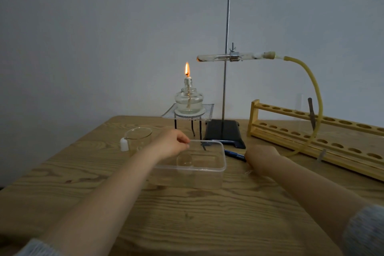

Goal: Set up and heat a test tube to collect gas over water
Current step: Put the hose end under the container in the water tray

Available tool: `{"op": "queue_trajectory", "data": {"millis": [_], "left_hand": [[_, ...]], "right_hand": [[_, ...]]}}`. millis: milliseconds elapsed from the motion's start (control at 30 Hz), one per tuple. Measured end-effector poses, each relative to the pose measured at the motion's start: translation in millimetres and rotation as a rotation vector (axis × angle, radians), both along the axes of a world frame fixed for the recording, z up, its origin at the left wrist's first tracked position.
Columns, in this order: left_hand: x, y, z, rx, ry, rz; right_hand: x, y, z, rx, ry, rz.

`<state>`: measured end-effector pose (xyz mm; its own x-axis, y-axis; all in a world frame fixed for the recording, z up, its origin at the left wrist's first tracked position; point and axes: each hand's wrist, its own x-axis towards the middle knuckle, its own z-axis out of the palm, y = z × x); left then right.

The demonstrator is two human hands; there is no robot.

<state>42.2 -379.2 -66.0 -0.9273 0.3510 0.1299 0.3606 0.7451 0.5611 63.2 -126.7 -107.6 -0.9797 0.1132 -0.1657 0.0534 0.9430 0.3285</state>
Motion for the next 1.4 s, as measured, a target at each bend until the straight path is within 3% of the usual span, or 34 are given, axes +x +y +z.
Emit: {"op": "queue_trajectory", "data": {"millis": [200,533,767,1067,1400], "left_hand": [[1,-1,-1,-0.014,-0.015,-0.013],[0,-4,0,-0.038,-0.049,-0.046],[0,-6,-2,-0.044,-0.087,-0.04],[-4,-6,-7,-0.069,-0.099,-0.032],[-5,-7,-8,-0.1,-0.151,-0.078]], "right_hand": [[-4,2,0,0.045,-0.01,0.063],[-4,2,22,-0.332,0.177,0.147],[7,-9,51,-0.49,0.258,0.226],[6,-45,56,-0.55,0.338,0.348],[5,-56,42,-0.595,0.262,0.328]]}}
